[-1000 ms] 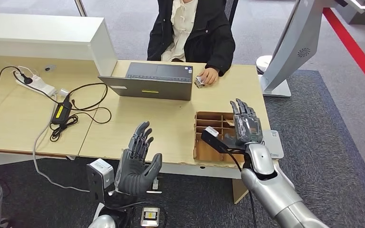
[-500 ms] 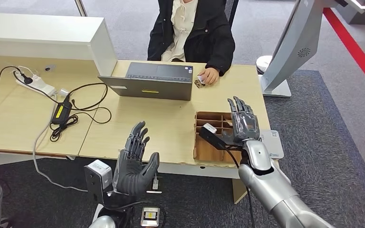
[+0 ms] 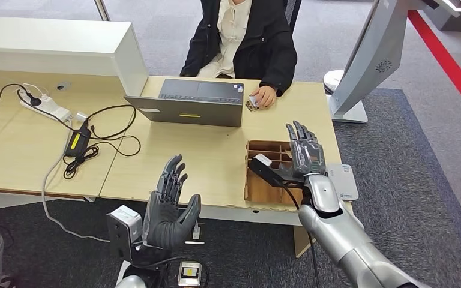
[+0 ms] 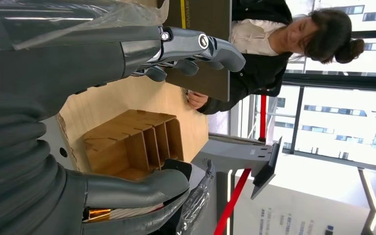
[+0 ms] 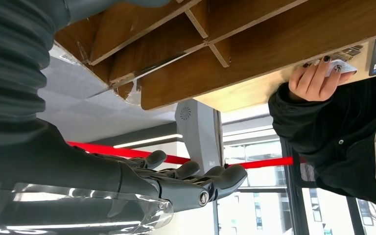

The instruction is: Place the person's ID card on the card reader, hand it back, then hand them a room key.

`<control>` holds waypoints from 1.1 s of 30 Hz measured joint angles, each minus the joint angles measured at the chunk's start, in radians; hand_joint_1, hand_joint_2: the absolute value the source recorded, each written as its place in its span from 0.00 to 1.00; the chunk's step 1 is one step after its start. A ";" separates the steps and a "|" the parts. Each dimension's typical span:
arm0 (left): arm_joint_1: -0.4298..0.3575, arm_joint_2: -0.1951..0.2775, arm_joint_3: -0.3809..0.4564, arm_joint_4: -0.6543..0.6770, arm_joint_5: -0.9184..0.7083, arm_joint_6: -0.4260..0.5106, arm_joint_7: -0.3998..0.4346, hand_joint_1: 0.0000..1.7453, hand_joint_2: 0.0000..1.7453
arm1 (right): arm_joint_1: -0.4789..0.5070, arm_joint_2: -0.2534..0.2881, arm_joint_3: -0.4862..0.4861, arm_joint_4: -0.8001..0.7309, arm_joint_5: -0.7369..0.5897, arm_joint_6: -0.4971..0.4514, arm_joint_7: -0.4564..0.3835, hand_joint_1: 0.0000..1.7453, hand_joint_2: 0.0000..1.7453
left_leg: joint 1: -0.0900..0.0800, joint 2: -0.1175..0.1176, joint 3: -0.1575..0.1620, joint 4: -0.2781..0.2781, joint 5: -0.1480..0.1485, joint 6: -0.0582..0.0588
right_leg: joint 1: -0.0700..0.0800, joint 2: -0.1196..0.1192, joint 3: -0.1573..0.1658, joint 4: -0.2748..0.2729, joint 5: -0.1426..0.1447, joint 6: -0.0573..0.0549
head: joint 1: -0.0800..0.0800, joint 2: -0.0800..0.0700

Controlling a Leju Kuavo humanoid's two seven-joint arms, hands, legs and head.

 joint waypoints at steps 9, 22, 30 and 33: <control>0.016 -0.006 0.018 -0.001 -0.017 -0.010 0.009 0.00 1.00 | -0.003 -0.008 0.000 0.003 -0.006 0.000 0.014 0.00 1.00 | 0.000 0.000 0.000 0.000 0.000 0.000 | 0.000 0.000 0.000 0.000 0.000 0.000 | 0.000 0.000; 0.022 -0.006 0.020 -0.003 -0.025 -0.002 0.018 0.00 1.00 | -0.003 -0.023 -0.001 0.003 -0.008 0.000 0.017 0.00 1.00 | 0.000 0.000 0.000 0.000 0.000 0.000 | 0.000 0.000 0.000 0.000 0.000 0.000 | 0.000 0.000; 0.020 -0.013 0.020 -0.002 -0.029 0.000 0.021 0.00 1.00 | -0.003 -0.027 0.000 0.003 -0.009 0.001 0.013 0.00 1.00 | 0.000 0.000 0.000 0.000 0.000 0.000 | 0.000 0.000 0.000 0.000 0.000 0.000 | 0.000 0.000; 0.018 -0.014 0.020 -0.001 -0.029 0.001 0.021 0.00 1.00 | -0.003 -0.028 0.000 0.003 -0.009 0.001 0.013 0.00 1.00 | 0.000 0.000 0.000 0.000 0.000 0.000 | 0.000 0.000 0.000 0.000 0.000 0.000 | 0.000 0.000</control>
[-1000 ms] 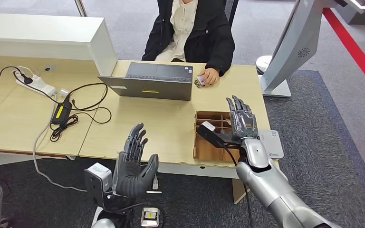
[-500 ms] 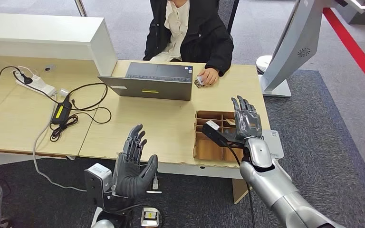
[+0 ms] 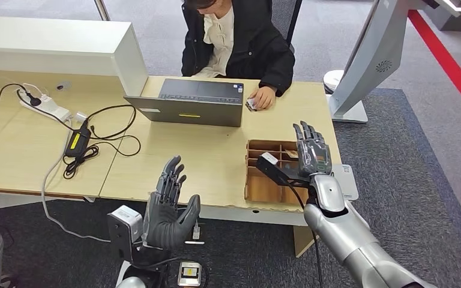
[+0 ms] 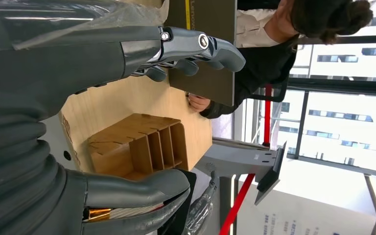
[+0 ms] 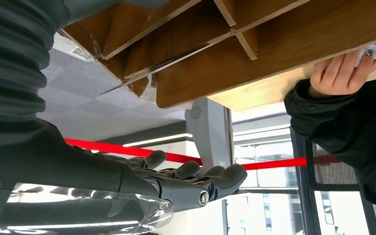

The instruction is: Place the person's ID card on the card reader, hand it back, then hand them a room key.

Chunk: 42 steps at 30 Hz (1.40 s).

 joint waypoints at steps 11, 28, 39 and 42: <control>0.000 0.000 0.000 0.000 0.000 0.006 0.000 0.00 1.00 | 0.000 -0.004 0.000 0.000 0.000 0.002 0.000 0.00 1.00 | 0.000 0.000 0.000 0.000 0.000 0.000 | 0.000 0.000 0.000 0.000 0.000 0.000 | 0.000 0.000; -0.011 0.002 0.000 0.000 0.005 0.006 0.007 0.00 1.00 | 0.000 -0.017 -0.001 0.000 -0.008 0.001 0.002 0.00 1.00 | 0.000 0.000 0.000 0.000 0.000 0.000 | 0.000 0.000 0.000 0.000 0.000 0.000 | 0.000 0.000; -0.015 0.002 0.000 0.001 0.010 0.006 0.008 0.00 1.00 | 0.001 -0.019 -0.001 0.000 -0.006 0.009 0.004 1.00 1.00 | 0.000 0.000 0.000 0.000 0.000 0.000 | 0.000 0.000 0.000 0.000 0.000 0.000 | 0.000 0.000; -0.016 0.002 0.000 0.001 0.014 0.006 0.008 0.00 1.00 | 0.002 -0.019 -0.001 0.000 -0.008 0.022 0.002 1.00 1.00 | 0.000 0.000 0.000 0.000 0.000 0.000 | 0.000 0.000 0.000 0.000 0.000 0.000 | 0.000 0.000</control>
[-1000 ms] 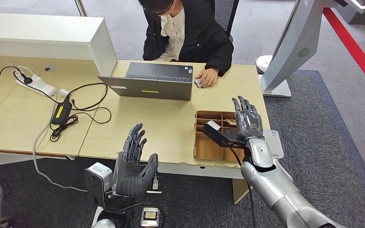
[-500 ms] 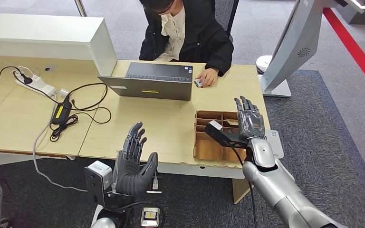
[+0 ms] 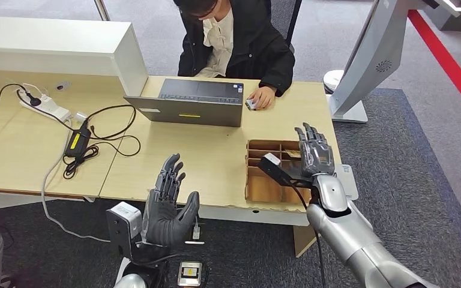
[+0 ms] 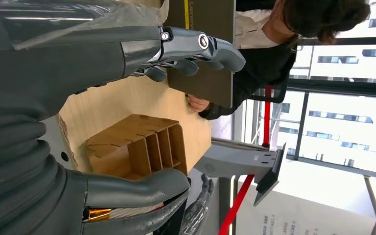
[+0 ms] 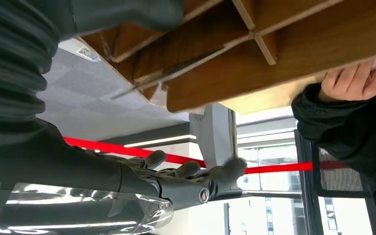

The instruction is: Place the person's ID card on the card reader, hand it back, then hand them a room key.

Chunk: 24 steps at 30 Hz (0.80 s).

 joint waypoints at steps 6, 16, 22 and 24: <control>-0.001 0.000 0.000 0.000 0.002 0.001 -0.001 0.00 1.00 | 0.001 0.000 0.000 0.000 -0.007 0.014 -0.003 1.00 1.00 | 0.000 0.000 0.000 0.000 0.000 0.000 | 0.000 0.000 0.000 0.000 0.000 0.000 | 0.000 0.000; -0.001 0.002 0.000 0.000 0.004 0.001 -0.003 0.00 1.00 | 0.001 0.000 -0.001 0.000 -0.011 0.015 -0.005 1.00 1.00 | 0.000 0.000 0.000 0.000 0.000 0.000 | 0.000 0.000 0.000 0.000 0.000 0.000 | 0.000 0.000; -0.001 0.003 0.000 0.000 0.013 -0.003 -0.006 0.00 1.00 | 0.004 0.000 -0.001 -0.002 -0.015 0.010 -0.011 1.00 1.00 | 0.000 0.000 0.000 0.000 0.000 0.000 | 0.000 0.000 0.000 0.000 0.000 0.000 | 0.000 0.000; -0.001 0.003 0.000 0.000 0.016 -0.003 -0.008 0.00 1.00 | 0.006 0.000 -0.001 -0.006 -0.011 0.006 -0.011 1.00 1.00 | 0.000 0.000 0.000 0.000 0.000 0.000 | 0.000 0.000 0.000 0.000 0.000 0.000 | 0.000 0.000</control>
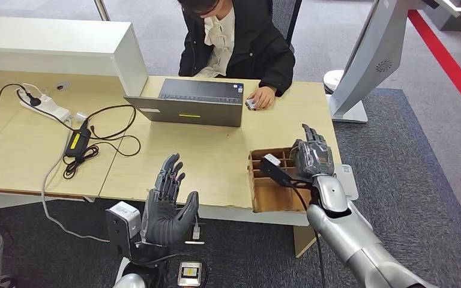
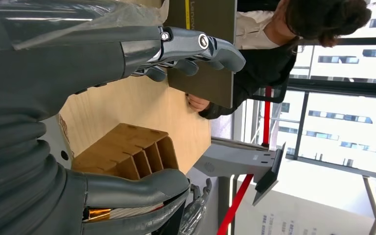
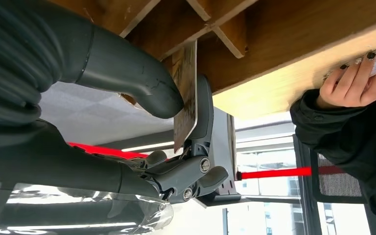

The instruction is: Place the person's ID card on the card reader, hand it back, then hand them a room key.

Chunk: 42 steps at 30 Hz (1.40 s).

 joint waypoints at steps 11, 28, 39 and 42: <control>-0.011 -0.001 0.000 0.009 0.015 -0.003 -0.020 0.00 1.00 | -0.028 -0.008 -0.001 -0.091 0.051 -0.019 0.017 1.00 1.00 | 0.000 0.000 0.000 0.000 0.000 0.000 | 0.000 0.000 0.000 0.000 0.000 0.000 | 0.000 0.000; -0.020 -0.015 -0.004 0.028 0.029 -0.001 -0.040 0.00 1.00 | -0.155 -0.026 0.000 -0.233 0.094 0.018 0.035 1.00 1.00 | 0.000 0.000 0.000 0.000 0.000 0.000 | 0.000 0.000 0.000 0.000 0.000 0.000 | 0.000 0.000; -0.047 -0.022 -0.009 0.043 0.046 -0.030 -0.046 0.00 1.00 | -0.261 0.004 0.029 -0.150 0.062 0.068 -0.014 1.00 1.00 | 0.000 0.000 -0.001 0.000 0.000 0.000 | 0.000 0.000 0.000 0.001 0.000 0.000 | 0.000 0.000; -0.055 -0.023 -0.012 0.047 0.050 -0.031 -0.046 0.00 1.00 | -0.315 0.032 0.043 -0.077 0.021 0.076 -0.032 1.00 1.00 | 0.000 0.000 -0.001 0.000 0.000 0.000 | 0.000 0.000 0.000 0.001 0.000 0.000 | 0.000 0.000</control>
